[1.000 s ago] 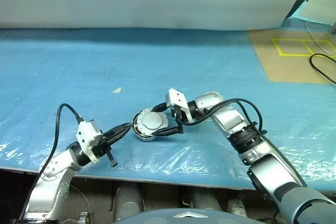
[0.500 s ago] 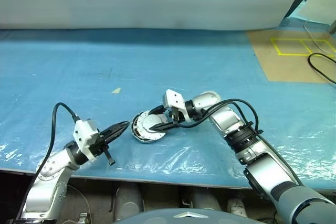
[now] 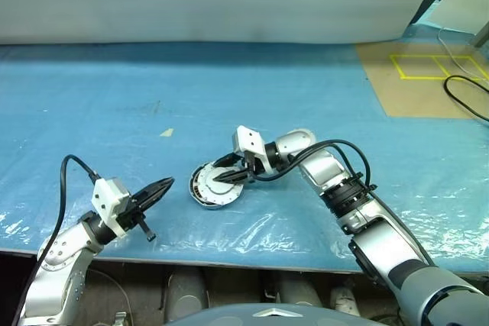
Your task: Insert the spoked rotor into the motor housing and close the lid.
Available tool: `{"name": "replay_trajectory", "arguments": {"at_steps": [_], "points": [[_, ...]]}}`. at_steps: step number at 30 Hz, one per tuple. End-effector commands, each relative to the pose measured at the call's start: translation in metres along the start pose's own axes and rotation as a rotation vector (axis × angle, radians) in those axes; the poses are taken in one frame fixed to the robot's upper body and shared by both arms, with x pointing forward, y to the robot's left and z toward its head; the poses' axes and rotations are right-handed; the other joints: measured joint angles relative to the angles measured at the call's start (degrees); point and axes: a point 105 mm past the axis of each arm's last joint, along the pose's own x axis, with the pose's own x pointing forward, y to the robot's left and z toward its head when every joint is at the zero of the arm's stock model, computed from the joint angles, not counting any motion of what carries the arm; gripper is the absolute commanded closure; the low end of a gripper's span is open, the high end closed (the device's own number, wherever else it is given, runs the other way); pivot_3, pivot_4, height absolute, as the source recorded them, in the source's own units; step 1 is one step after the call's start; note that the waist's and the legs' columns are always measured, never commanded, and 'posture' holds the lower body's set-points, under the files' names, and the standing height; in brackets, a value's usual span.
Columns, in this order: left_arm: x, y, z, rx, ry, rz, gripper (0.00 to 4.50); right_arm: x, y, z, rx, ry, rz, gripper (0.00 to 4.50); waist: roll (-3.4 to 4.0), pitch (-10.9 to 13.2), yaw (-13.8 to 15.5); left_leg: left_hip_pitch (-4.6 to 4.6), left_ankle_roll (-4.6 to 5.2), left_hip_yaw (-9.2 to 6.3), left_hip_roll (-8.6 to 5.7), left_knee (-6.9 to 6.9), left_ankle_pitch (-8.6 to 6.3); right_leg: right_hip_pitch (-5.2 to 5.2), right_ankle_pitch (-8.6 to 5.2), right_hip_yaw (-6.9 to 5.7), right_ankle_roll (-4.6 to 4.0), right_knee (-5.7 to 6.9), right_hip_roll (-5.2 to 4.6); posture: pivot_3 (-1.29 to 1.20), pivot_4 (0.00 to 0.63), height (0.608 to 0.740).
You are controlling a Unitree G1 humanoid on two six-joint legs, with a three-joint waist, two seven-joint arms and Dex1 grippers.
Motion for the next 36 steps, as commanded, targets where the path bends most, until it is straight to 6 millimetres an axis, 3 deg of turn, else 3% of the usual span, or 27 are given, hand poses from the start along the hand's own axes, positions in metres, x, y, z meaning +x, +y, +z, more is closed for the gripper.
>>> {"name": "replay_trajectory", "arguments": {"at_steps": [1, 3, 6, 12, 27, 32, 36], "points": [[0.003, -0.003, 0.012, 0.030, -0.040, -0.002, 4.50, -0.009, -0.006, 0.013, -0.024, -0.023, -0.021, 2.86, 0.00, 0.00, 0.04, 0.00, 0.00, 0.00, 0.00, 0.00, 0.00, 0.00, 0.00, 0.00, 0.00, 0.00, 0.00, 0.00, 0.150, 0.740], [0.004, -0.006, 0.013, 0.028, -0.044, -0.006, 4.50, -0.014, 0.001, 0.012, -0.023, -0.025, 0.018, 2.69, 0.00, 0.00, 0.15, -0.01, 0.00, 0.00, -0.01, 0.00, 0.00, 0.00, 0.00, 0.00, 0.00, 0.00, -0.01, 0.00, 0.150, 0.740], [0.004, -0.008, 0.013, 0.020, -0.045, -0.016, 4.50, -0.016, 0.006, 0.008, -0.017, -0.029, 0.026, 1.97, -0.01, -0.01, 0.15, -0.02, 0.02, 0.00, 0.00, 0.01, 0.00, 0.01, 0.00, 0.00, 0.00, -0.01, -0.01, 0.00, 0.150, 0.740], [0.007, -0.011, 0.012, 0.008, -0.041, -0.033, 4.50, -0.013, 0.011, 0.002, -0.033, 0.009, 0.011, 0.03, -0.01, -0.01, -0.04, 0.00, 0.02, 0.00, 0.00, 0.02, 0.00, 0.00, 0.01, 0.01, 0.00, 0.02, 0.00, 0.00, 0.150, 0.740], [0.011, -0.014, 0.011, 0.007, -0.040, -0.050, 4.50, -0.003, 0.010, -0.008, -0.044, 0.025, -0.020, 0.03, -0.01, -0.01, 0.02, 0.08, 0.02, 0.03, 0.01, 0.03, 0.00, 0.04, 0.02, 0.02, -0.03, 0.05, 0.00, 0.00, 0.150, 0.740], [0.011, -0.014, 0.011, 0.006, -0.042, -0.045, 4.50, -0.001, 0.013, -0.012, -0.065, 0.040, -0.007, 1.53, -0.01, -0.01, 0.00, 0.18, 0.03, 0.03, 0.01, 0.03, 0.00, 0.14, 0.02, 0.02, -0.03, 0.05, 0.00, 0.00, 0.150, 0.740], [0.011, -0.014, 0.011, 0.003, -0.044, -0.043, 4.50, 0.000, 0.010, -0.009, -0.062, 0.033, -0.019, 1.55, -0.01, -0.01, 0.00, 0.52, 0.04, 0.04, 0.01, 0.02, -0.02, 0.49, 0.01, 0.03, -0.03, 0.02, 0.00, 0.00, 0.150, 0.740]]}}
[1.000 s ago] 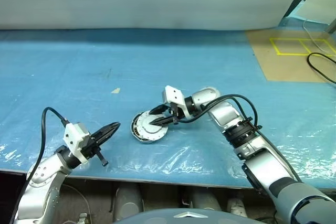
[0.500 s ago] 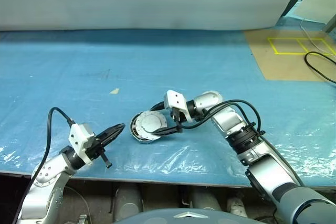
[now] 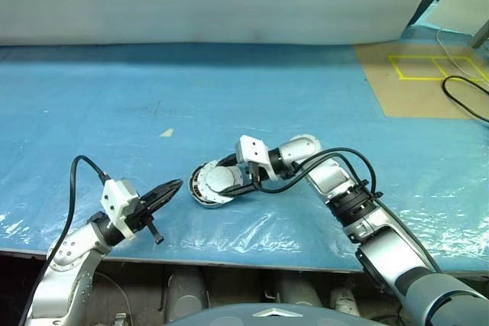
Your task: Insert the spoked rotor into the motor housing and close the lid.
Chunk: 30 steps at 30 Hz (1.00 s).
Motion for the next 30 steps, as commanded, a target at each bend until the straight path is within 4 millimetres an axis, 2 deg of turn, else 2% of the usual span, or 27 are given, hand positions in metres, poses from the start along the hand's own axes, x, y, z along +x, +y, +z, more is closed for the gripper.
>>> {"name": "replay_trajectory", "arguments": {"at_steps": [1, 4, 11, 15, 21, 25, 30], "points": [[0.002, -0.002, 0.008, 0.024, -0.029, -0.007, 4.50, 0.001, -0.002, 0.001, -0.005, -0.003, -0.016, 1.55, 0.00, 0.00, 0.00, 0.06, 0.00, 0.01, 0.00, -0.01, 0.00, 0.05, 0.00, 0.01, 0.00, 0.00, 0.00, 0.00, 0.150, 0.740], [0.003, -0.002, 0.008, 0.023, -0.031, -0.009, 4.50, 0.000, -0.004, 0.005, -0.006, -0.008, -0.015, 1.55, 0.00, 0.00, -0.01, 0.13, 0.01, 0.03, 0.00, -0.01, -0.01, 0.07, 0.00, 0.04, 0.00, 0.02, 0.00, 0.00, 0.150, 0.740], [0.003, 0.000, 0.008, 0.023, -0.033, -0.003, 4.50, -0.004, -0.013, 0.037, 0.066, -0.129, -0.018, 1.55, 0.01, 0.00, 0.01, 0.11, 0.00, 0.03, 0.01, -0.01, 0.00, 0.05, 0.00, 0.04, 0.00, 0.01, 0.00, 0.00, 0.150, 0.740], [0.002, 0.002, 0.007, 0.024, -0.033, 0.005, 4.50, 0.000, -0.012, 0.044, 0.047, -0.134, -0.012, 1.55, 0.00, 0.00, 0.06, 0.06, -0.01, 0.03, 0.00, -0.03, 0.00, 0.04, 0.00, 0.04, 0.00, -0.03, 0.00, 0.00, 0.150, 0.740], [0.003, 0.004, 0.008, 0.026, -0.038, 0.014, 4.50, 0.016, -0.005, 0.023, -0.020, -0.045, -0.015, 1.55, 0.00, 0.00, 0.01, 0.06, -0.02, 0.04, 0.00, -0.05, 0.01, 0.03, 0.00, 0.03, 0.00, -0.05, 0.00, 0.00, 0.150, 0.740], [0.003, 0.005, 0.008, 0.027, -0.037, 0.019, 4.50, 0.024, -0.005, 0.010, 0.006, -0.018, -0.033, 1.55, 0.00, 0.00, -0.04, 0.06, -0.03, 0.04, 0.00, -0.06, 0.01, 0.03, 0.00, 0.03, 0.00, -0.06, 0.00, 0.00, 0.150, 0.740], [0.002, 0.004, 0.008, 0.025, -0.037, 0.026, 4.50, 0.030, -0.014, 0.014, 0.051, -0.050, -0.070, 1.55, 0.00, 0.00, -0.30, 0.17, -0.02, 0.08, 0.02, -0.08, 0.00, 0.04, 0.00, 0.05, -0.01, 0.00, 0.00, 0.00, 0.150, 0.740]]}}
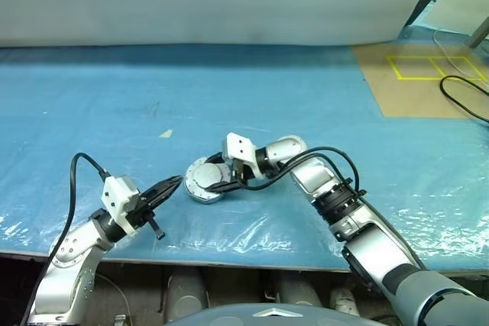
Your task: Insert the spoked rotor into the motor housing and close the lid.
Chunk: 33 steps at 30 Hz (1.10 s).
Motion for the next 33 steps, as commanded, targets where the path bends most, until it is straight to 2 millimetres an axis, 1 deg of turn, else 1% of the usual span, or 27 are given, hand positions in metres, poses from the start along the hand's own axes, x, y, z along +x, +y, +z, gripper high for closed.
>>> {"name": "replay_trajectory", "arguments": {"at_steps": [1, 7, 16, 21, 25, 29, 33], "points": [[-0.002, 0.001, 0.005, 0.021, -0.019, 0.013, 4.50, 0.004, -0.005, 0.004, 0.018, -0.011, -0.021, 1.55, 0.00, 0.00, 0.02, 0.02, 0.00, 0.00, 0.00, 0.00, 0.00, 0.01, 0.00, 0.00, 0.00, 0.02, 0.00, 0.00, 0.150, 0.740], [-0.001, 0.000, 0.006, 0.021, -0.021, 0.012, 4.50, 0.006, 0.000, 0.003, -0.009, 0.005, 0.007, 1.55, 0.00, 0.00, 0.11, 0.00, 0.00, 0.00, -0.01, 0.01, 0.00, 0.02, 0.01, 0.01, -0.01, -0.01, -0.01, 0.00, 0.150, 0.740], [0.006, -0.003, 0.006, 0.022, -0.022, -0.012, 4.50, 0.003, 0.001, -0.024, 0.002, 0.079, -0.007, 1.55, 0.00, 0.00, 0.13, 0.04, 0.01, 0.00, -0.02, -0.01, 0.00, 0.04, 0.00, 0.01, -0.01, -0.01, -0.01, 0.00, 0.150, 0.740], [0.016, -0.008, -0.005, 0.032, 0.021, -0.064, 4.50, 0.002, -0.001, -0.023, 0.022, 0.066, -0.016, 1.55, 0.02, -0.02, 0.17, 0.18, 0.02, 0.00, -0.03, -0.01, -0.01, 0.18, 0.01, 0.02, -0.01, 0.00, -0.03, 0.00, 0.150, 0.740], [0.023, -0.001, -0.015, 0.050, 0.062, -0.055, 4.50, 0.002, -0.002, -0.020, 0.025, 0.056, -0.021, 1.55, 0.05, -0.03, 0.15, 0.19, 0.02, 0.00, -0.03, -0.01, -0.01, 0.19, 0.01, 0.03, -0.01, 0.01, -0.03, 0.00, 0.150, 0.740], [0.018, 0.009, -0.024, 0.072, 0.092, -0.028, 4.50, 0.000, -0.004, -0.019, 0.026, 0.057, -0.030, 1.55, 0.04, -0.04, 0.14, 0.18, 0.01, 0.00, -0.03, -0.01, 0.00, 0.19, 0.01, 0.03, -0.01, -0.01, -0.03, 0.00, 0.150, 0.740], [0.015, 0.008, -0.032, 0.082, 0.108, -0.046, 4.50, -0.001, -0.003, -0.021, 0.030, 0.060, -0.031, 1.55, 0.05, -0.04, 0.20, 0.18, 0.02, 0.00, -0.04, -0.01, -0.01, 0.19, 0.01, 0.03, -0.01, -0.01, -0.05, 0.00, 0.150, 0.740]]}}
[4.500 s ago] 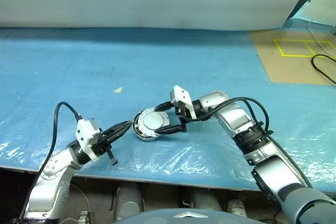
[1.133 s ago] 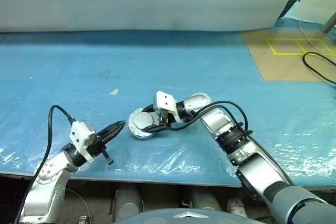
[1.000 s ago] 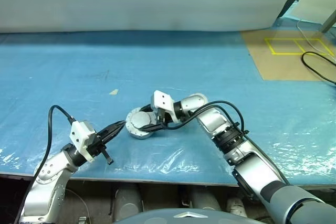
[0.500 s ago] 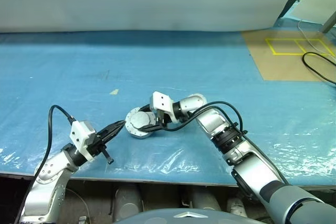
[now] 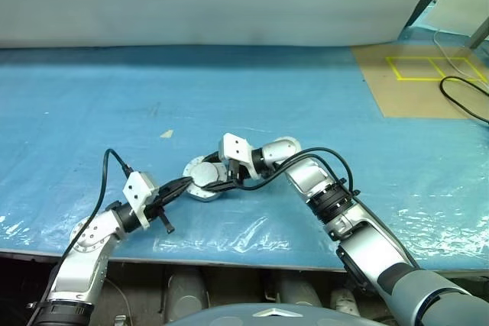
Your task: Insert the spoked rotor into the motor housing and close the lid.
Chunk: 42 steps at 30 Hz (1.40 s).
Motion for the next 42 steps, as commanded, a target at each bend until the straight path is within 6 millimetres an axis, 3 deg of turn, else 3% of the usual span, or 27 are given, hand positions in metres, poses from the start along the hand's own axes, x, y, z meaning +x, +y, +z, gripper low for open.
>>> {"name": "replay_trajectory", "arguments": {"at_steps": [1, 13, 15, 18, 22, 28, 31, 33, 36, 42], "points": [[-0.003, 0.001, -0.003, 0.020, 0.013, -0.007, 4.50, -0.003, 0.001, -0.016, 0.045, 0.051, -0.014, 1.55, 0.00, 0.00, 0.02, 0.01, 0.00, 0.00, -0.01, 0.00, 0.00, 0.00, 0.00, 0.00, 0.00, 0.02, -0.02, 0.00, 0.150, 0.740], [0.001, -0.002, -0.011, 0.026, 0.033, -0.035, 4.50, -0.004, 0.002, -0.011, 0.052, 0.037, -0.011, 1.55, 0.00, -0.01, 0.15, 0.00, 0.00, 0.00, -0.02, -0.01, 0.00, 0.01, 0.00, 0.00, 0.00, -0.01, -0.04, 0.00, 0.150, 0.740], [0.004, -0.003, -0.010, 0.031, 0.029, -0.038, 4.50, -0.004, 0.003, -0.011, 0.049, 0.041, -0.009, 0.80, 0.01, -0.01, 0.26, 0.00, 0.00, 0.00, -0.02, -0.01, 0.00, 0.01, 0.00, 0.00, 0.00, -0.01, -0.05, 0.00, 0.150, 0.740], [0.005, -0.004, -0.009, 0.033, 0.020, -0.042, 4.50, -0.007, 0.009, -0.001, 0.115, -0.002, 0.049, 0.04, 0.01, -0.01, 0.30, -0.01, 0.00, 0.00, -0.04, -0.01, 0.00, 0.02, 0.00, 0.00, 0.00, -0.02, -0.06, 0.00, 0.150, 0.740], [0.004, -0.003, -0.009, 0.036, 0.018, -0.042, 4.50, -0.013, -0.001, 0.007, 0.116, -0.025, 0.005, 0.04, 0.01, -0.01, 0.41, -0.04, 0.00, 0.00, -0.03, -0.05, 0.00, 0.00, 0.00, 0.00, 0.00, -0.06, -0.06, 0.00, 0.150, 0.740], [0.004, -0.002, -0.009, 0.037, 0.014, -0.039, 4.50, -0.040, -0.018, 0.043, 0.144, -0.168, -0.064, 0.04, 0.03, 0.00, 0.62, -0.14, -0.02, 0.00, -0.04, -0.08, 0.01, -0.08, 0.00, 0.00, 0.00, -0.09, -0.06, 0.00, 0.150, 0.740], [0.005, -0.001, -0.008, 0.037, 0.011, -0.038, 4.50, -0.065, -0.036, 0.057, 0.298, -0.286, -0.131, 0.04, 0.04, 0.01, 0.63, -0.14, -0.02, 0.02, -0.03, -0.12, 0.02, -0.13, 0.00, 0.00, 0.00, -0.08, -0.05, 0.00, 0.150, 0.740], [0.005, -0.001, -0.009, 0.037, 0.011, -0.038, 4.50, -0.077, -0.038, 0.049, 0.419, -0.299, -0.134, 0.04, 0.04, 0.01, 0.82, -0.14, -0.03, 0.02, -0.04, -0.12, 0.02, -0.14, 0.00, 0.00, 0.00, -0.08, -0.05, 0.00, 0.150, 0.740], [0.006, -0.001, -0.009, 0.038, 0.009, -0.037, 4.50, -0.092, -0.026, 0.023, 0.671, -0.271, -0.105, 0.04, 0.03, 0.00, 1.58, -0.14, -0.08, 0.04, -0.04, -0.19, 0.05, -0.11, 0.00, 0.00, 0.00, -0.20, -0.05, 0.00, 0.150, 0.740], [0.006, 0.001, -0.009, 0.041, 0.008, -0.033, 4.50, -0.090, 0.020, -0.030, 1.008, -0.131, -0.047, 0.04, 0.07, 0.01, 1.78, -0.16, -0.19, 0.07, -0.04, -0.36, 0.11, -0.17, 0.00, -0.01, 0.00, -0.27, -0.03, 0.00, 0.150, 0.740]]}}
